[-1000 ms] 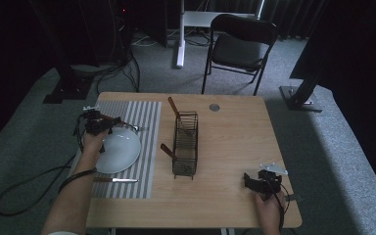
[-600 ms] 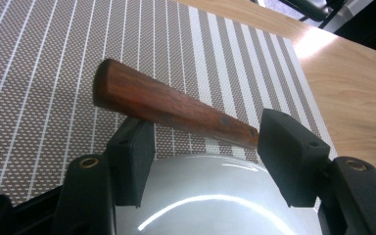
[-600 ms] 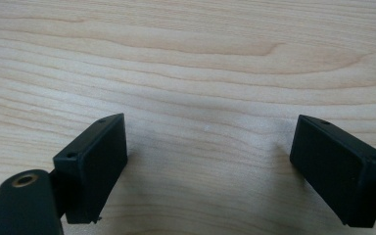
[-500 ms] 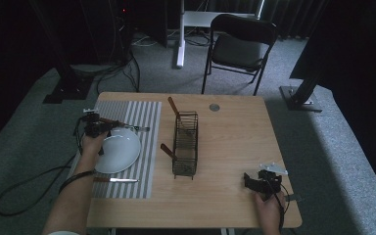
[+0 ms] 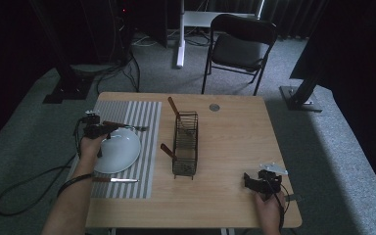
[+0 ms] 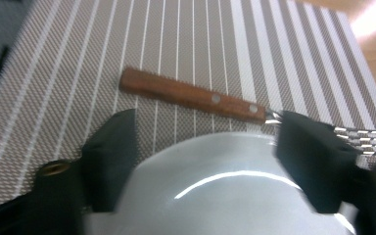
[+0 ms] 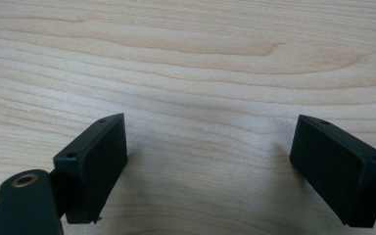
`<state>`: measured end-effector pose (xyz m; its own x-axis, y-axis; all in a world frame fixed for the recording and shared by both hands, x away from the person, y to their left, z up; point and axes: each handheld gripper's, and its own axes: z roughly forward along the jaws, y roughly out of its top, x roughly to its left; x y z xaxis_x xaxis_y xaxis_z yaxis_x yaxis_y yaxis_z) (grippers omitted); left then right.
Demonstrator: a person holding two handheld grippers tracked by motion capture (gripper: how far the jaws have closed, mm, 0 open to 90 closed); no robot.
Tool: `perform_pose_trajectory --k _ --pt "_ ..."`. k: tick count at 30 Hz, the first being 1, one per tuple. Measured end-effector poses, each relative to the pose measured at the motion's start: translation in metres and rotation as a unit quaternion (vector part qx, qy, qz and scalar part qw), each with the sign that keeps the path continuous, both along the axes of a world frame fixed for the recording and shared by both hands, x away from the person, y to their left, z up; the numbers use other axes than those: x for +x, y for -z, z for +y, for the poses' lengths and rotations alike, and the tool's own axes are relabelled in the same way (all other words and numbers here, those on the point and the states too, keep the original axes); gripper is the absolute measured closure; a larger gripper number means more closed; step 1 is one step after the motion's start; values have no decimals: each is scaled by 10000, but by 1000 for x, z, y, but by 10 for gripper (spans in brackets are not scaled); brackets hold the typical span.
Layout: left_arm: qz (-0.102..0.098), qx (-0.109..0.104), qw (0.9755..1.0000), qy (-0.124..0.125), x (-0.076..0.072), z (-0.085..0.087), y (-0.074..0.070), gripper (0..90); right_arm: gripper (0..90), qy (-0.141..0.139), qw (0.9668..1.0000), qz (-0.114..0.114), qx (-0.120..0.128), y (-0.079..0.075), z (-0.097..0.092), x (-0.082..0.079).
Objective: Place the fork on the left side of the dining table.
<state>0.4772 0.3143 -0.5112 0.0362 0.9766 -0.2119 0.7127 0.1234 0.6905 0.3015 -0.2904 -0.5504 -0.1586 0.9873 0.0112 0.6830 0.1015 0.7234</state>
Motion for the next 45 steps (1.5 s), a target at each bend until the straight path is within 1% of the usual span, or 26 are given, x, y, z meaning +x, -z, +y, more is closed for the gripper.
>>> perform_pose_trajectory --k 1,3,5,6,7,8,9,10,11,12,13,17,20,22,25,26,28,31,32,36,38,40,41,42,44,45 --pt "-31 9 10000 1 -1 -1 -1 165 136 0 10000 0 0 0 0 0" --pt "-52 -59 10000 55 -4 -3 -4 165 136 0 10000 0 0 0 0 0" --pt "-43 -24 10000 53 -7 -5 -8 165 136 -1 10000 0 0 0 0 0" --pt "-61 -76 9999 82 -8 -6 -10 164 136 0 10000 1 0 0 0 0" --pt "-70 -150 9998 136 -9 -6 -11 102 136 -1 10000 0 0 0 0 0" --pt "-119 -290 9992 243 -10 -7 -14 49 136 0 10000 0 0 0 0 0" --pt "-126 -326 9991 255 -11 -7 -15 5 136 0 10000 0 0 0 0 0" --pt "-142 -274 9992 251 -13 -8 -18 5 136 0 10000 0 0 0 0 0" --pt "-171 -151 9994 258 -15 -8 -20 5 136 0 10000 0 1 0 0 0" --pt "-140 -15 9995 270 -17 -9 -23 5 135 0 10000 1 1 0 0 0" --pt "-99 20 9996 277 -18 -9 -23 5 136 0 10000 1 0 0 0 0" --pt "-55 60 9997 229 -27 -7 -22 5 136 0 10000 1 1 0 0 0" --pt "1 37 10000 79 -36 -4 -19 5 136 1 10000 0 0 0 0 0" --pt "19 50 10000 56 -40 -3 -19 5 136 -6 10000 0 1 0 0 0" --pt "-21 203 9997 123 -47 -2 -21 5 136 -11 10000 1 -1 0 0 0" --pt "-21 203 9997 123 -47 -2 -21 5 136 -11 10000 2 -2 0 0 0" --pt "-101 188 9996 195 -53 0 -24 5 136 -11 10000 1 -1 0 0 0" --pt "-188 263 9994 140 -59 1 -28 5 136 -14 10000 0 -4 0 0 0" --pt "-161 374 9990 157 -61 0 -29 5 136 -12 10000 0 -4 0 0 0" --pt "-254 555 9979 227 -72 -2 -31 5 136 -11 10000 1 -2 0 0 0" --pt "-217 671 9969 336 -77 -4 -31 5 136 -13 10000 0 -5 0 0 0" --pt "-244 689 9967 346 -80 -5 -31 5 136 -11 10000 1 -2 0 0 0" --pt "-308 733 9959 430 -87 -8 -32 5 136 -12 10000 1 -3 0 0 0" --pt "-367 729 9957 443 -91 -10 -33 5 135 -11 10000 1 -3 0 0 0" --pt "-395 679 9956 501 -98 -13 -32 5 136 -13 10000 -1 -5 0 0 0" --pt "-368 682 9955 555 -101 -15 -32 5 136 -13 10000 -1 -6 0 0 0"
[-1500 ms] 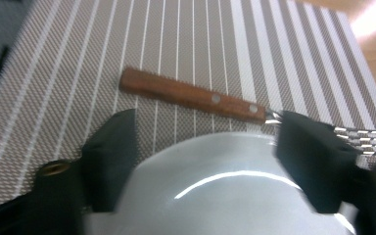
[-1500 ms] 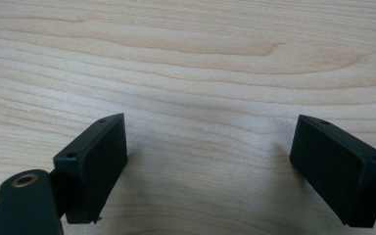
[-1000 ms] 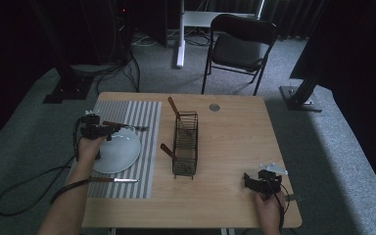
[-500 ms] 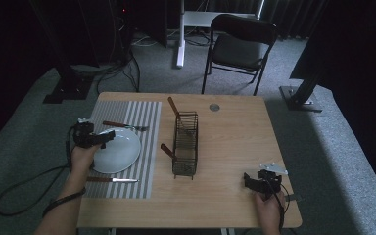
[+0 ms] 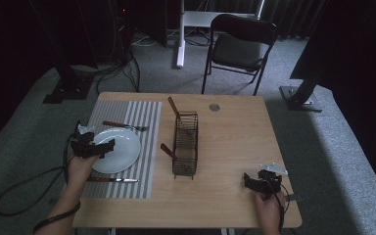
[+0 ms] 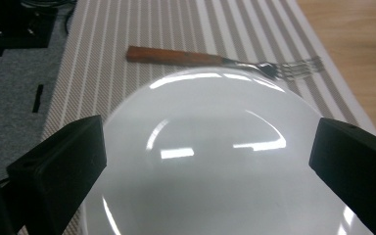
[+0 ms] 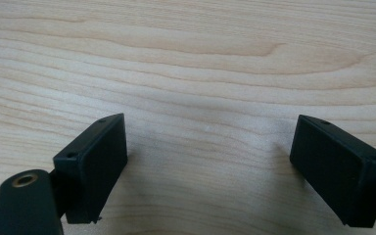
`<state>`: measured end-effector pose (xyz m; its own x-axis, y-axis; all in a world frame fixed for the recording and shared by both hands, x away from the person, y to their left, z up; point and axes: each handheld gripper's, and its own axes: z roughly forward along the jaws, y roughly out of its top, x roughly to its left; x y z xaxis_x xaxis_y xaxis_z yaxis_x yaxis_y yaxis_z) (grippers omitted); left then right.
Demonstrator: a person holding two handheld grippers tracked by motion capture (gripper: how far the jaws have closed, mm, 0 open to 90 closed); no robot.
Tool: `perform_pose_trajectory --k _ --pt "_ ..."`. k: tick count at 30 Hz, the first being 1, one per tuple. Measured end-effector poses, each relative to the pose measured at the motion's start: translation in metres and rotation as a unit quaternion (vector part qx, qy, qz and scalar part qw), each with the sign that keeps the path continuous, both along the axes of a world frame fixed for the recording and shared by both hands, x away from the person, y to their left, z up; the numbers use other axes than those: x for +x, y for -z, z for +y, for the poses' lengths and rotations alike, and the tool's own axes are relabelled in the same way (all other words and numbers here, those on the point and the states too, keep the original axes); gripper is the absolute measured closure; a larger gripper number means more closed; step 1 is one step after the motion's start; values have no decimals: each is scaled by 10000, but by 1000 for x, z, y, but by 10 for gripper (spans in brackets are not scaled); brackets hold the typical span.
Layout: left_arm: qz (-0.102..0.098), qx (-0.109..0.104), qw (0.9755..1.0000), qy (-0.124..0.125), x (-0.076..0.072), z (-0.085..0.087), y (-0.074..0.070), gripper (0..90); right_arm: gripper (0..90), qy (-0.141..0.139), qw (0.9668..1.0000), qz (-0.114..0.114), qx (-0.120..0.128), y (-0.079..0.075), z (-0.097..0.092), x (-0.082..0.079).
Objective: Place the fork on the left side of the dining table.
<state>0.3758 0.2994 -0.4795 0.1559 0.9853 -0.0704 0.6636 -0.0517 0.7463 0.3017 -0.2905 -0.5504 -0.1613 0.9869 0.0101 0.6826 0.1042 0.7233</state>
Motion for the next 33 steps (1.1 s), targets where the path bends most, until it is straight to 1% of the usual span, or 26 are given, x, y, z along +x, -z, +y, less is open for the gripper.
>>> perform_pose_trajectory --k 1,3,6,7,8,9,11,12,13,14,17,19,22,25,27,29,30,31,32,33 --pt "37 42 10000 73 -3 -1 1 5 135 1 10000 -1 -1 0 0 0" --pt "-1 -12 9999 152 -10 -3 2 6 135 4 10000 1 -1 0 0 0" --pt "25 -96 9998 171 -19 -3 3 6 135 4 10000 0 -2 0 0 0" --pt "25 -96 9998 171 -19 -3 3 6 135 4 10000 0 -2 0 0 0" --pt "33 -14 9998 207 -25 -3 4 6 135 7 10000 1 -1 0 0 0" --pt "64 -9 9998 210 -28 -2 4 6 135 5 10000 -1 -2 0 0 0" --pt "24 2 9999 166 -34 -1 5 5 135 6 10000 1 -1 0 0 0" --pt "46 -48 9998 177 -37 0 5 6 135 7 10000 2 0 0 0 0" --pt "48 -33 9998 185 -39 1 4 5 135 7 10000 2 0 0 0 0" --pt "3 -3 9998 189 -42 1 4 6 135 5 10000 0 -1 0 0 0" --pt "40 -24 9997 239 -49 0 5 6 135 4 10000 0 -2 0 0 0" --pt "7 -47 9997 249 -52 0 5 6 135 4 10000 0 -3 0 0 0" --pt "-56 -89 9997 225 -61 0 6 5 135 4 10000 0 -4 0 0 0" --pt "15 -163 9995 281 -69 0 9 5 135 5 10000 0 -4 0 0 0" --pt "-19 -151 9995 277 -74 0 9 6 135 5 10000 1 -4 0 0 0" --pt "-12 -111 9996 271 -78 1 9 6 135 5 10000 0 -4 0 0 0" --pt "-55 -149 9995 261 -80 1 9 5 135 3 10000 -1 -3 0 0 0" --pt "-55 -149 9995 261 -80 1 9 5 135 3 10000 -1 -3 0 0 0" --pt "-100 -167 9996 223 -84 1 9 5 135 4 10000 -1 -3 0 0 0" --pt "-94 -143 9996 227 -86 1 10 5 135 5 10000 -1 -2 0 0 0"
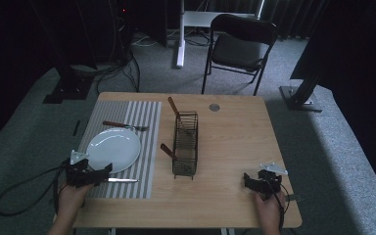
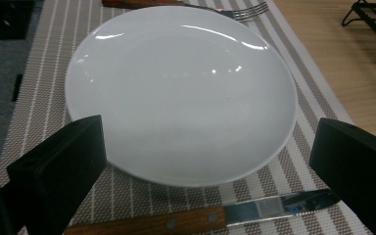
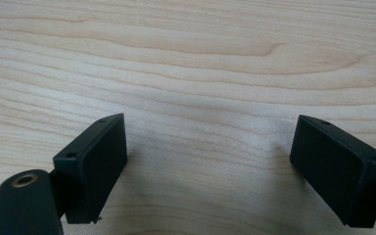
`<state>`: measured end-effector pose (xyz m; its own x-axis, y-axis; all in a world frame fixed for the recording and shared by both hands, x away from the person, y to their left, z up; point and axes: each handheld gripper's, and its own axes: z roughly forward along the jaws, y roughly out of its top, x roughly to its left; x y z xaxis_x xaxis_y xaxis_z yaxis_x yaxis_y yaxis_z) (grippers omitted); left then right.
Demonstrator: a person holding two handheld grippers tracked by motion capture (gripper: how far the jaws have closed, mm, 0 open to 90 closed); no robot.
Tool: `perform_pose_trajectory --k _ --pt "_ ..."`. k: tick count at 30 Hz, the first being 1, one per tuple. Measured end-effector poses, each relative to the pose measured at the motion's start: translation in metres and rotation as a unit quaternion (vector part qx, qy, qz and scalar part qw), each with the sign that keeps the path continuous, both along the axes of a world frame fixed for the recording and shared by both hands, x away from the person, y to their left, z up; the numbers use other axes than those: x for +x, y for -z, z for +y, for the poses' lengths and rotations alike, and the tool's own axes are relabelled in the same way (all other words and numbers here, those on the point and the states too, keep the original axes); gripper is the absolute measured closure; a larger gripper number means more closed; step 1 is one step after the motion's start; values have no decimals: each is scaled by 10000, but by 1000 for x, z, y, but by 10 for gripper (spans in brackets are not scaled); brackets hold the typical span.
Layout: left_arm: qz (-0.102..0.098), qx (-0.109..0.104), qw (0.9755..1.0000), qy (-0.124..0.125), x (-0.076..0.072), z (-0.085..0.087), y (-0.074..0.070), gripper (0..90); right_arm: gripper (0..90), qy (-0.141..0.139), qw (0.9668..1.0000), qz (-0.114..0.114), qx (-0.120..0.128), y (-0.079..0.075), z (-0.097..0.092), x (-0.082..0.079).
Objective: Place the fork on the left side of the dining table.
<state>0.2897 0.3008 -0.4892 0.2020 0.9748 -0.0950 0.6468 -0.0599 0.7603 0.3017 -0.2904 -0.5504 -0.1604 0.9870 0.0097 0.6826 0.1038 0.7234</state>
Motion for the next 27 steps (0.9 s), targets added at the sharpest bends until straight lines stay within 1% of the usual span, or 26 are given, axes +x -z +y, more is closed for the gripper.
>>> perform_pose_trajectory --k 3,4,5,6,7,8,9,10,11,12,13,14,16,18,19,21,22,24,27 --pt "43 -58 10000 47 -8 -2 4 6 135 1 10000 2 1 0 0 0" --pt "59 -117 9999 61 -11 -3 5 5 135 -1 10000 -1 0 0 0 0" --pt "37 -84 9999 54 -14 -5 7 6 135 0 10000 0 0 0 0 0" --pt "-26 2 10000 34 -17 -6 8 5 135 0 10000 0 0 0 0 0" --pt "-34 31 10000 20 -20 -7 10 5 135 6 10000 4 6 0 0 0" --pt "10 -12 10000 24 -22 -7 12 5 135 4 10000 3 5 0 0 0" --pt "16 -9 10000 -13 -24 -8 14 6 135 6 10000 4 6 0 0 0" --pt "-2 81 10000 -13 -26 -8 16 5 135 7 10000 6 7 0 0 0" --pt "58 126 9999 -2 -28 -9 19 5 135 6 10000 6 5 0 0 0" --pt "115 63 9999 29 -30 -9 21 5 135 6 10000 6 6 0 0 0" --pt "122 22 9999 64 -32 -10 23 5 135 6 10000 6 6 0 0 0" --pt "144 78 9998 90 -34 -10 24 5 135 8 10000 7 6 0 0 0" --pt "98 163 9998 34 -39 -11 28 5 135 8 10000 6 5 0 0 0" --pt "114 177 9998 20 -42 -11 30 5 135 6 10000 7 6 0 0 0" --pt "134 141 9998 -6 -44 -11 32 5 135 7 10000 6 6 0 0 0" --pt "54 289 9996 0 -48 -13 35 5 135 7 10000 7 6 0 0 0" --pt "82 287 9996 10 -49 -13 35 5 135 7 10000 7 6 0 0 0" --pt "93 142 9999 14 -51 -13 37 5 135 8 10000 7 6 0 0 0" --pt "77 232 9997 -26 -54 -14 38 5 135 8 10000 7 6 0 0 0"
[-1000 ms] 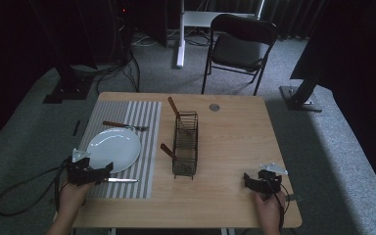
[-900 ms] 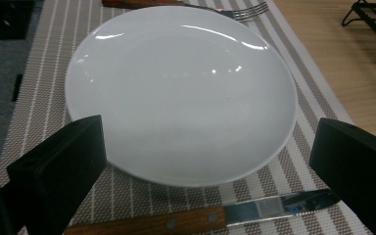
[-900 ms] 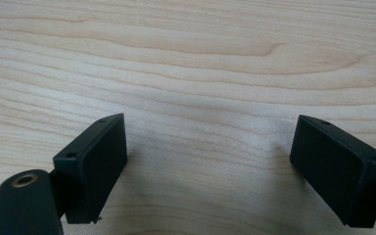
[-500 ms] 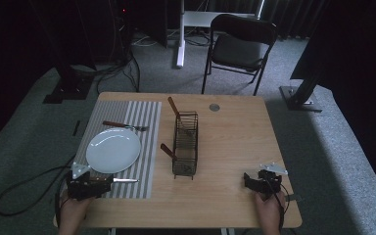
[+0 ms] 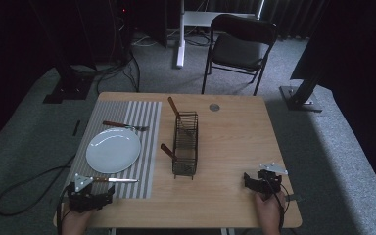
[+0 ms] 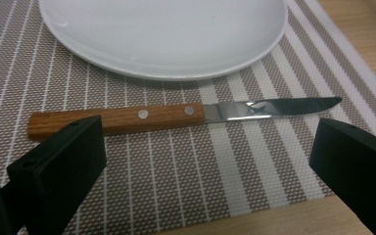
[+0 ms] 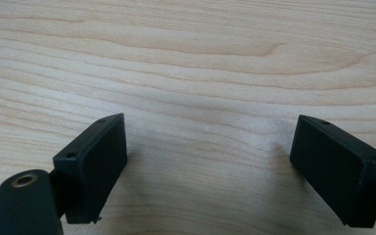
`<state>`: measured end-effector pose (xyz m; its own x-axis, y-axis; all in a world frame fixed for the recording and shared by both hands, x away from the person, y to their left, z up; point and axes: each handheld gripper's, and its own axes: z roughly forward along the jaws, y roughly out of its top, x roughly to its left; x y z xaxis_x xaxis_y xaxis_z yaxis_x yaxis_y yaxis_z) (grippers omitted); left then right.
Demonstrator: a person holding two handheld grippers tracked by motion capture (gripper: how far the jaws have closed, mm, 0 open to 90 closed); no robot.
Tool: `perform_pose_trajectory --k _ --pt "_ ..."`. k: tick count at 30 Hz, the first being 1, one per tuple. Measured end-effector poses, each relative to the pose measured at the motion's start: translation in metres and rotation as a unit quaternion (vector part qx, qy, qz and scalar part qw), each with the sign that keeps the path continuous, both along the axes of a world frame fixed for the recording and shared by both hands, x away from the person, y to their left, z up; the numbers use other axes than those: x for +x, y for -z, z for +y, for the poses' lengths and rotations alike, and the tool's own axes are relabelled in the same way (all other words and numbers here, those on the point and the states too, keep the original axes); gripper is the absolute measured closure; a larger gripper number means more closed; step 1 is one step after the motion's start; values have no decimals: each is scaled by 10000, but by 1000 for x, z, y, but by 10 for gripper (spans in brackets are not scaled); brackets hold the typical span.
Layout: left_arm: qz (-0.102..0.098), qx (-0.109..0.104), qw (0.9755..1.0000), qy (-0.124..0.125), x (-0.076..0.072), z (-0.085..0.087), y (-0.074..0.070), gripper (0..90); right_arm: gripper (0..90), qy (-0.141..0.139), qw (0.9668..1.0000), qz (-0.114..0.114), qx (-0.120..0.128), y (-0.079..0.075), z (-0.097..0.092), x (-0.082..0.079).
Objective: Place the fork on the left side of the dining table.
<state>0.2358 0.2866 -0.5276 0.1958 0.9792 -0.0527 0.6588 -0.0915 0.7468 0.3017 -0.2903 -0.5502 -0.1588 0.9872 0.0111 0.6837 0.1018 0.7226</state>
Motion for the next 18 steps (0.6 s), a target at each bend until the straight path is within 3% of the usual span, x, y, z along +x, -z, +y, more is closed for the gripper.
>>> perform_pose_trajectory --k 7,11,18 --pt "185 94 9995 -221 -8 2 6 5 134 0 10000 1 0 0 0 0" --pt "174 56 9993 -327 -9 0 8 5 135 1 10000 2 2 0 0 0" --pt "350 306 9975 -539 -2 5 18 5 135 0 10000 2 1 0 0 0"
